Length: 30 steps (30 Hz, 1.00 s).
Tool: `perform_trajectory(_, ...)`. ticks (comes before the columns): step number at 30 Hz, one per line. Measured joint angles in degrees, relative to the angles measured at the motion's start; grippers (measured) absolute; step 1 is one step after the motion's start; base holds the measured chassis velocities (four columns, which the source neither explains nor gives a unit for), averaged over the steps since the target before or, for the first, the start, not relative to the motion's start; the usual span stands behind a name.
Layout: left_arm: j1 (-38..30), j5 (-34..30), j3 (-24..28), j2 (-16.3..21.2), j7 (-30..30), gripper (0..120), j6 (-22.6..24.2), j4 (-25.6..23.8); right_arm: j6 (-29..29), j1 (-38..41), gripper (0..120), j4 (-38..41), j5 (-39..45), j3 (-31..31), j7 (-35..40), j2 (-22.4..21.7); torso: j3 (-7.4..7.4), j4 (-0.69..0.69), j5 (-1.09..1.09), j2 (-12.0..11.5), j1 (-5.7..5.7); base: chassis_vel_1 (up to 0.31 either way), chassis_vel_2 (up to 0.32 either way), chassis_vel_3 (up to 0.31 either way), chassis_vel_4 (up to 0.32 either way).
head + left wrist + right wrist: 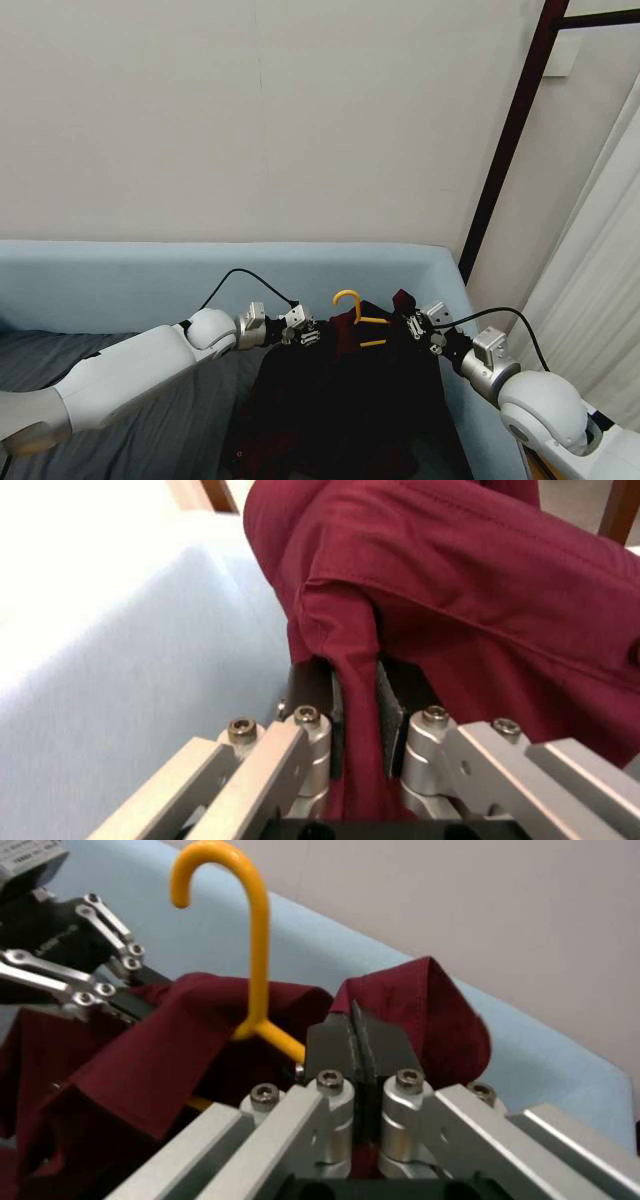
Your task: Pick up the clothes from the sofa and hang them on the clothes hanger.
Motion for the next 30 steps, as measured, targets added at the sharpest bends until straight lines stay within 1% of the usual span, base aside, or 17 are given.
perform_trajectory(3, -0.8, -0.3, 0.5, -0.9, -0.2, 8, 0.1, -0.3, -0.2, 0.8, 0, 0.7, 2.0, -0.4, 1.5, -0.2, 0.0, -0.02, 0.0, 0.0, 0.0, 0.0, 0.0, 0.0, 0.0)
perform_trajectory(4, -1.0, -0.4, 0.6, -1.1, -0.4, 8, 0.3, -0.8, -0.3, 2.2, 0, 1.0, 3.3, -1.1, 2.2, -0.5, 0.0, -0.04, 0.0, 0.0, 0.0, 0.0, 0.0, 0.0, 0.0)
perform_trajectory(6, -1.1, -0.4, 0.6, -1.1, -0.8, 8, 0.7, -1.8, -0.4, 5.1, 0, 1.5, 5.4, -2.5, 3.0, -1.1, 0.0, -0.01, 0.0, 0.0, 0.0, 0.0, 0.0, 0.0, 0.0)
perform_trajectory(11, -1.4, -0.8, -0.1, -0.6, -2.1, 8, 1.2, -3.0, -1.1, 10.8, 0, 3.5, 10.1, -5.5, 4.0, -3.2, 0.0, 0.02, -0.01, 0.0, 0.0, 0.0, 0.0, 0.0, 0.0)
perform_trajectory(14, -1.9, -1.6, -0.7, -0.3, -2.5, 8, 1.3, -3.5, -1.4, 12.5, 0, 5.2, 11.9, -6.4, 4.1, -4.1, 0.0, 0.0, -0.02, 0.0, 0.01, 0.0, 0.0, 0.0, 0.0)
perform_trajectory(18, -3.2, -3.1, -1.2, 0.7, -3.7, 8, 1.7, -5.3, -2.0, 14.9, 0, 9.0, 14.1, -9.0, 4.2, -5.0, 0.0, -0.01, -0.01, 0.0, 0.0, 0.0, 0.0, 0.0, 0.0)
perform_trajectory(22, -3.5, -3.9, -1.9, 1.3, -4.5, 8, 1.9, -6.5, -2.5, 16.8, 0, 10.3, 14.1, -11.6, 4.4, -4.7, 0.0, -0.01, -0.01, 0.0, 0.0, 0.0, 0.0, 0.0, 0.0)
perform_trajectory(26, -3.6, -4.6, -3.5, 2.8, -5.2, 8, 2.1, -8.0, -2.6, 17.9, 0, 9.3, 11.9, -13.4, 4.1, -4.3, 0.0, -0.01, -0.01, 0.0, 0.0, 0.0, 0.0, 0.0, 0.0)
perform_trajectory(30, -3.3, -5.9, -6.2, 5.8, -5.0, 8, 2.1, -9.8, -1.8, 17.1, 0, 7.5, 8.9, -13.6, 3.4, -3.9, 0.0, -0.01, -0.01, 0.0, 0.0, 0.0, 0.0, 0.0, 0.0)
